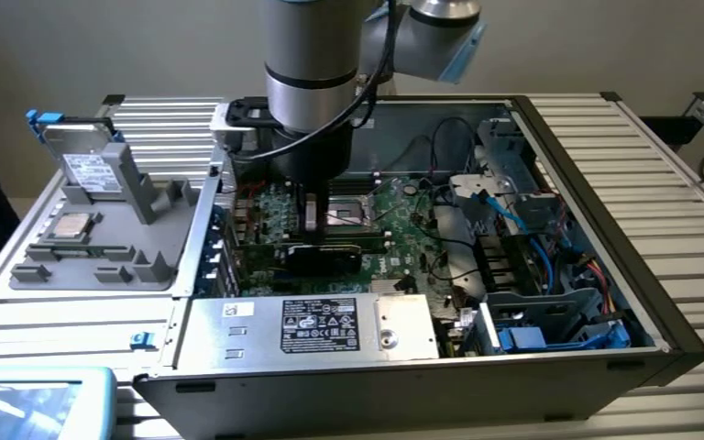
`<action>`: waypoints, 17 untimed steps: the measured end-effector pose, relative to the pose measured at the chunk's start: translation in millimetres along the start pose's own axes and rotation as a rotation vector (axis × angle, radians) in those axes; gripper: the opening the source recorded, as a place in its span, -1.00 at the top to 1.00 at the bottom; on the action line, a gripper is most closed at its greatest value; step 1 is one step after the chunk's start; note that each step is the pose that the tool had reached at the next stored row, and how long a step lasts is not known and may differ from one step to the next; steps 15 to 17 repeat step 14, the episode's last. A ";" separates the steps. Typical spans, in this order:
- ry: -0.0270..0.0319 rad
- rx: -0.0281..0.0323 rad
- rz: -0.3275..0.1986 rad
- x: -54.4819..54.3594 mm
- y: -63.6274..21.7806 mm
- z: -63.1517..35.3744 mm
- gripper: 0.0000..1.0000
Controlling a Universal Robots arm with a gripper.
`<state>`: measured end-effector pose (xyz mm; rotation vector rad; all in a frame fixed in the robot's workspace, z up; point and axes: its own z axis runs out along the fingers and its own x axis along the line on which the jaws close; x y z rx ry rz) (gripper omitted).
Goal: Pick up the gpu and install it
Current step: 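Press down on the gpu until it lock into place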
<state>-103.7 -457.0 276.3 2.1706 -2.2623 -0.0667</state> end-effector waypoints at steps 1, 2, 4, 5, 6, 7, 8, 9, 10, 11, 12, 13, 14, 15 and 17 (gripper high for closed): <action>0.0001 0.0000 0.000 0.0 0.9 -4.4 0.76; -0.0002 0.0000 0.000 -0.2 1.8 -8.9 0.76; 0.0000 0.0000 0.000 -0.3 3.3 -17.9 0.76; 0.0002 -0.0001 0.000 -0.4 3.7 -22.4 0.76; 0.0000 -0.0001 0.000 -0.5 4.0 -26.4 0.76; 0.0001 0.0000 -0.001 -0.5 4.6 -27.5 0.76; -0.0001 0.0011 -0.002 -0.5 5.2 -27.4 0.76; -0.0001 0.0011 -0.002 -0.5 5.2 -27.5 0.76; -0.0001 0.0011 -0.002 -0.5 5.2 -27.5 0.76; 0.0000 0.0011 -0.002 -0.5 5.2 -27.5 0.76; 0.0001 0.0011 -0.002 -0.5 5.2 -27.6 0.76; 0.0001 0.0010 -0.002 -0.5 5.2 -27.6 0.76; 0.0001 0.0011 -0.002 -0.5 5.2 -27.6 0.76; 0.0001 0.0011 -0.002 -0.5 5.2 -27.6 0.76; 0.0001 0.0011 -0.002 -0.5 5.2 -27.6 0.76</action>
